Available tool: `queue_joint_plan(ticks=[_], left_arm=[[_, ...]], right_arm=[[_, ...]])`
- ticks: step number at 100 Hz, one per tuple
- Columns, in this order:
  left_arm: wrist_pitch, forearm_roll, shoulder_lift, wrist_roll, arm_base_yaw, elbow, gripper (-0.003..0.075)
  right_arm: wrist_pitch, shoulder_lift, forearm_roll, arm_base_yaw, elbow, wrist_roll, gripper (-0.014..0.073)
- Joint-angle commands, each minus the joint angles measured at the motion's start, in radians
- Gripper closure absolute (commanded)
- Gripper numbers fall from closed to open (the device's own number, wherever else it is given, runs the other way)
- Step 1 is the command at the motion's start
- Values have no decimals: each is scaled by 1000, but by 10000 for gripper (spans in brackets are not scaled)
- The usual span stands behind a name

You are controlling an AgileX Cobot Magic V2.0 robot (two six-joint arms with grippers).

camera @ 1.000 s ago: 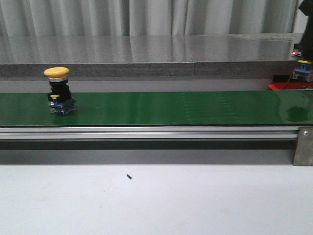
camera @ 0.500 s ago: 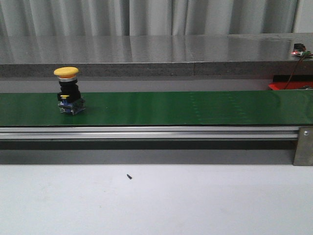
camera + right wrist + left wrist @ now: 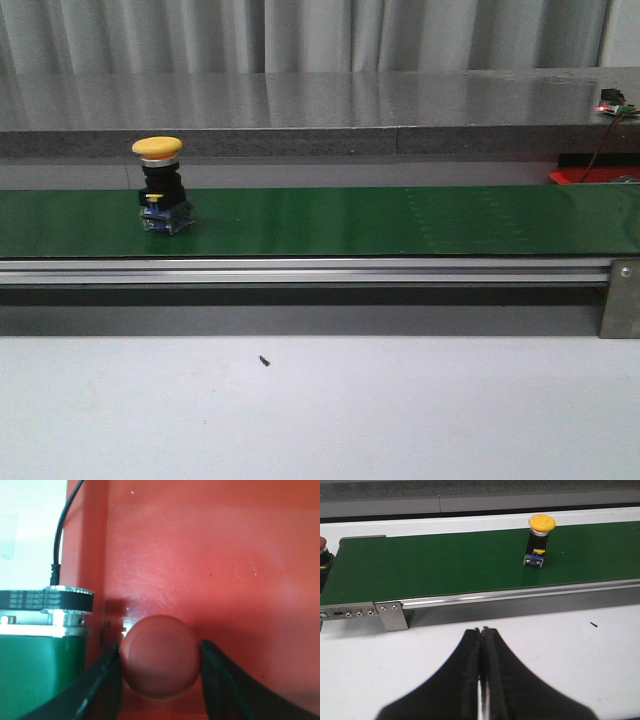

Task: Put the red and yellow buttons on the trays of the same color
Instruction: 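Lift the red button with the right gripper and release it in the red tray, then move the right gripper back over the yellow button on the belt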

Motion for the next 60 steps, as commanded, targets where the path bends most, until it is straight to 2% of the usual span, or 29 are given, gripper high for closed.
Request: queue_joint_plan(ticks=[1, 7, 17, 21, 60], left_arm=[[-70, -21, 12, -2, -9, -25, 740], [-70, -21, 12, -2, -9, -25, 740], [-70, -21, 12, -2, -9, -25, 740], [-70, -21, 12, -2, -9, -25, 740], [-70, -21, 12, -2, -9, -25, 740]], right_arm=[[-43, -46, 11, -5, -22, -5, 407], [-36, -46, 11, -5, -22, -5, 333], [-32, -46, 11, -5, -22, -5, 155], [-30, -46, 12, -5, -22, -5, 125], [34, -142, 10, -5, -22, -8, 119]])
